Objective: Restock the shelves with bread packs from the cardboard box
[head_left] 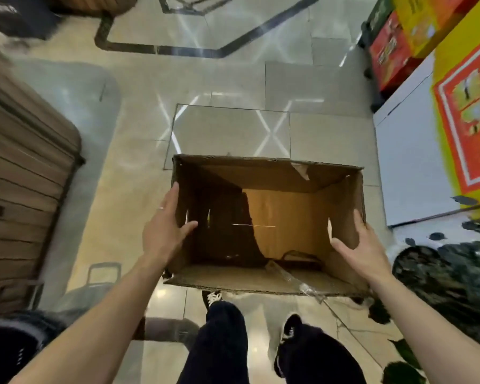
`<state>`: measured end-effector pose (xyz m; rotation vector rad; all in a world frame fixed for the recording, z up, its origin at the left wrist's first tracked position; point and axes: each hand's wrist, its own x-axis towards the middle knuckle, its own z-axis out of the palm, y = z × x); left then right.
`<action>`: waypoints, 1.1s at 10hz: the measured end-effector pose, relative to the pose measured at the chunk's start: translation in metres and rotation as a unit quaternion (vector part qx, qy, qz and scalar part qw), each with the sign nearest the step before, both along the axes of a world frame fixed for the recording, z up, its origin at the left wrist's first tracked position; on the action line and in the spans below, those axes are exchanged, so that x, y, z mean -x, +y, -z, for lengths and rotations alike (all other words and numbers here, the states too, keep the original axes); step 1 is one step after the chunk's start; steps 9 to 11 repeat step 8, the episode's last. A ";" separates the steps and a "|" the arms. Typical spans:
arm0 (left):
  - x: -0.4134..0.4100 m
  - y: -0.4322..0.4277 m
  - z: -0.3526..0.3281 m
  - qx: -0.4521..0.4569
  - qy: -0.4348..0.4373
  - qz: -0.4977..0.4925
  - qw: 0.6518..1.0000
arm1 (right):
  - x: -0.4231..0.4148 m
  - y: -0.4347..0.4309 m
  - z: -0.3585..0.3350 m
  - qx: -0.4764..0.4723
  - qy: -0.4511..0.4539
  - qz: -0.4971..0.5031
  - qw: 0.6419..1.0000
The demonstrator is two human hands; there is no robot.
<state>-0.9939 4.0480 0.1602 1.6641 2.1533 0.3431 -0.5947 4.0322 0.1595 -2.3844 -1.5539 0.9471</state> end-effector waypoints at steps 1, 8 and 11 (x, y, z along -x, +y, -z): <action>0.001 0.037 0.069 0.013 0.001 -0.009 1.000 | 0.000 0.045 0.069 0.021 0.004 0.004 1.000; -0.074 0.115 0.358 0.182 -0.061 0.028 0.981 | -0.041 0.132 0.366 0.066 -0.006 -0.008 0.998; -0.074 0.115 0.358 0.182 -0.061 0.028 0.981 | -0.041 0.132 0.366 0.066 -0.006 -0.008 0.998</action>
